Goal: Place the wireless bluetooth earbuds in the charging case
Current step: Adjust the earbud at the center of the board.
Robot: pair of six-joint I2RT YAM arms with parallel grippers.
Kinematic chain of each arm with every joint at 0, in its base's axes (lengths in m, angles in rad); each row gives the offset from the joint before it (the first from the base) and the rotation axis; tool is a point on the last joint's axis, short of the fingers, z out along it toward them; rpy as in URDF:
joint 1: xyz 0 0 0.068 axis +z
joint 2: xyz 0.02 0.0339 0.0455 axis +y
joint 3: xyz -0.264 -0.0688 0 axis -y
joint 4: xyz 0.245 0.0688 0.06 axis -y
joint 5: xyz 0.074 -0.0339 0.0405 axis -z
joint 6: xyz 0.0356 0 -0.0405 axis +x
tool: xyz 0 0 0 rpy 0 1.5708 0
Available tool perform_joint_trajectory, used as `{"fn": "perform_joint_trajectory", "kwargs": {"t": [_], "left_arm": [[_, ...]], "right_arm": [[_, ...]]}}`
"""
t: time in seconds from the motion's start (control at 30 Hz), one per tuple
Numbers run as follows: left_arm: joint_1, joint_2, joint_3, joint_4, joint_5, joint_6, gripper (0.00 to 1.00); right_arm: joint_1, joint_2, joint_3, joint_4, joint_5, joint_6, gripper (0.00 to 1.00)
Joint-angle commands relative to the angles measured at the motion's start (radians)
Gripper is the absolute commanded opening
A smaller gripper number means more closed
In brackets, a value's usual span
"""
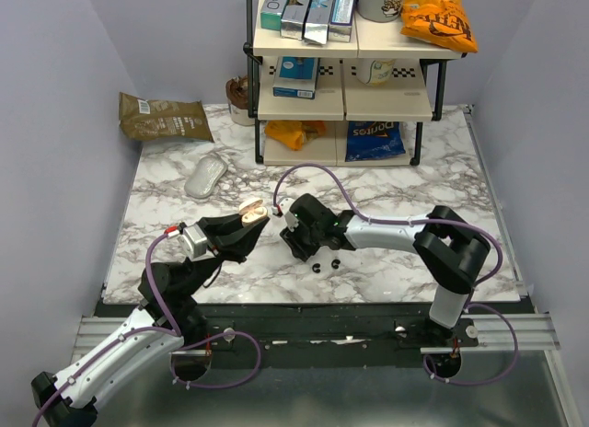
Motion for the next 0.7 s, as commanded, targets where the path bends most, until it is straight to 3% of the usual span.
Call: {"fn": "perform_joint_trajectory", "kwargs": {"t": [0.0,0.4,0.67], "left_arm": [[-0.004,-0.005,0.028,-0.008,-0.019,0.010,0.00],[-0.007,-0.009,0.026,-0.008,-0.021,0.007,0.00],[-0.010,-0.021,0.026,-0.016,-0.027,0.007,0.00]], "right_arm": [[0.006,0.037,0.020,-0.022,0.023,-0.014,0.49],[0.006,0.000,-0.012,-0.016,0.037,0.003,0.51],[0.006,-0.095,-0.083,0.008,0.046,0.041,0.58]]}}
